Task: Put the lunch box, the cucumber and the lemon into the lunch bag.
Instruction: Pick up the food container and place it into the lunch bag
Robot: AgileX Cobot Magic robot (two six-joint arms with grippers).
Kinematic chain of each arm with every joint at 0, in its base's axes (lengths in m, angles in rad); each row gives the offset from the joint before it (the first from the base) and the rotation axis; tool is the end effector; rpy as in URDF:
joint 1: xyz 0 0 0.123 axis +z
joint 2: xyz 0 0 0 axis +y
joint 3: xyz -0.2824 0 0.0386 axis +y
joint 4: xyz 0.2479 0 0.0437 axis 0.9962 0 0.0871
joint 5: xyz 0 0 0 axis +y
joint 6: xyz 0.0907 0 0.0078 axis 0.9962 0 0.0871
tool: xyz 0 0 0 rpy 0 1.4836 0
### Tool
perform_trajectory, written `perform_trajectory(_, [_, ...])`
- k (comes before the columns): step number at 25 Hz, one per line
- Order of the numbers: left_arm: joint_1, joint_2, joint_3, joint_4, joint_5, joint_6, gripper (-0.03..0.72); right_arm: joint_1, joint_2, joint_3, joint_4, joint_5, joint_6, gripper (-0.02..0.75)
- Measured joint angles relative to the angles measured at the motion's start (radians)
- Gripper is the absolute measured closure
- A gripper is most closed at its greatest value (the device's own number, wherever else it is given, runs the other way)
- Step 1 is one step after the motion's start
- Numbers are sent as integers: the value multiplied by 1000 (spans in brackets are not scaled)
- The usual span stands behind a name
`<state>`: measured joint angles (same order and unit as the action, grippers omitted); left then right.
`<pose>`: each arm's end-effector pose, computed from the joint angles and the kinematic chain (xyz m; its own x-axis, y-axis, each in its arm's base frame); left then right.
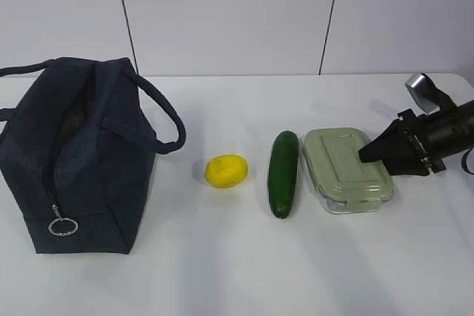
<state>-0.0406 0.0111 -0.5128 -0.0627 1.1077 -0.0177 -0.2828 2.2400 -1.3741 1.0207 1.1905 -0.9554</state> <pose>-0.0069 -0.0048 0.2771 -0.4983 -0.0254 -0.8666 0.0665 0.9955 -0.0675 0.3968 -0.0402 0.1049 -0.9796 0.0303 -0.1987 -0.1369 0.6231 0.7700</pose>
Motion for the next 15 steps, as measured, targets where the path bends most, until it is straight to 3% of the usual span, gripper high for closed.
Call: perform_trajectory(15, [0, 0, 0, 0, 0, 0, 454, 0, 0, -2, -6, 4, 2, 345])
